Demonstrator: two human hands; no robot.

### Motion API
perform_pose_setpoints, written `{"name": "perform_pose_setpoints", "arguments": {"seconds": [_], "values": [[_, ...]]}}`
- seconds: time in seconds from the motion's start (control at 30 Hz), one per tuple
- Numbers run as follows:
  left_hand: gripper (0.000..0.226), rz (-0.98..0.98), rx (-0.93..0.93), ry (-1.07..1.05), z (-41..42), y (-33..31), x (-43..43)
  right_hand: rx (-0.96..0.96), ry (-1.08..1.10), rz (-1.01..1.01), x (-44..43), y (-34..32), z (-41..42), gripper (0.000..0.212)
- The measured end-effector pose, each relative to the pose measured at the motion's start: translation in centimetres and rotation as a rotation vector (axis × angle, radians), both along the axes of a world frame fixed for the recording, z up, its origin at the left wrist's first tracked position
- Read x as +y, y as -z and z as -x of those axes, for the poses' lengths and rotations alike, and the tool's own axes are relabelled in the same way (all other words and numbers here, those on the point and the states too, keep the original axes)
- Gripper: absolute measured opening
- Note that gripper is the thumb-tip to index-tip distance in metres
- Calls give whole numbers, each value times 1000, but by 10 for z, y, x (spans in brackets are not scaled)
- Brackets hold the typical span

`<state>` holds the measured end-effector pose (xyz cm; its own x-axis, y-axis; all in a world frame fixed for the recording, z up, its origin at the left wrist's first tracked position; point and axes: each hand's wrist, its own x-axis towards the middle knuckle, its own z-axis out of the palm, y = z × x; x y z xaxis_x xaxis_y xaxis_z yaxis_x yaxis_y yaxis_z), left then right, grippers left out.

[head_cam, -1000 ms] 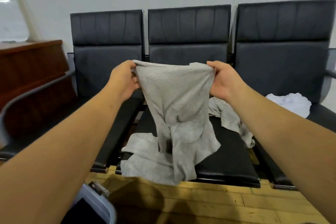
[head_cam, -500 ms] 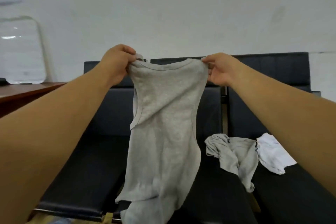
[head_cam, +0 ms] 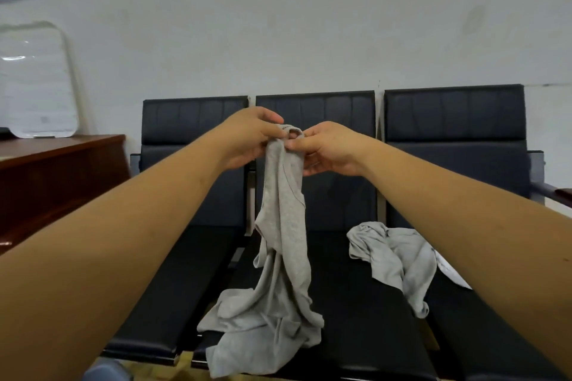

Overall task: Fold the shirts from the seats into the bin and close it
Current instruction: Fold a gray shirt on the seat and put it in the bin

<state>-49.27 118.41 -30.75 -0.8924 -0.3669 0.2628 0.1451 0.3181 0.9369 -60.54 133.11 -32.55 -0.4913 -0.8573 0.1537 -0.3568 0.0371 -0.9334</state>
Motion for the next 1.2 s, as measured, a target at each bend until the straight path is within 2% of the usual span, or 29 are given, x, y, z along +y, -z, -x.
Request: {"name": "perform_pose_setpoints", "arguments": {"seconds": [0.1,0.17,0.3,0.37,0.43,0.53,0.6,0.67,0.7,0.77,0.83,0.9,0.97,1.03,1.1,1.2], "values": [[27,-112,67,38,-1,18,4,-34,52,95,-3,10,2,20],[35,-161,66,112,-8,34,6,24,149,150,-3,13,3,18],[53,-134,-230,333,-22,88,-8,-5,251,279,4,16,11,19],[58,29,-414,374,-28,121,-23,-60,261,333,12,17,16,20],[46,239,-571,329,-33,148,-34,-113,275,351,19,22,22,20],[24,485,-629,117,-37,174,-54,-316,264,375,29,33,29,19],[30,592,-586,22,-38,184,-72,-446,280,381,34,40,31,19],[24,533,-569,19,-42,190,-83,-526,329,357,37,46,33,17],[22,432,-579,34,-45,190,-85,-561,364,353,38,49,35,16],[21,53,-559,48,-47,193,-87,-600,411,327,39,55,39,17],[20,-308,-411,59,-48,192,-80,-607,418,283,39,59,41,24],[25,-505,-225,-6,-45,190,-80,-612,421,240,39,61,41,29],[19,-617,-54,-136,-40,183,-83,-642,423,193,39,60,41,31],[3,-605,58,-263,-35,166,-87,-666,430,198,40,59,42,30],[9,-446,110,-354,-28,139,-90,-686,425,281,41,54,43,32],[12,-379,290,-351,-23,83,-87,-737,356,612,44,35,51,27]]}}
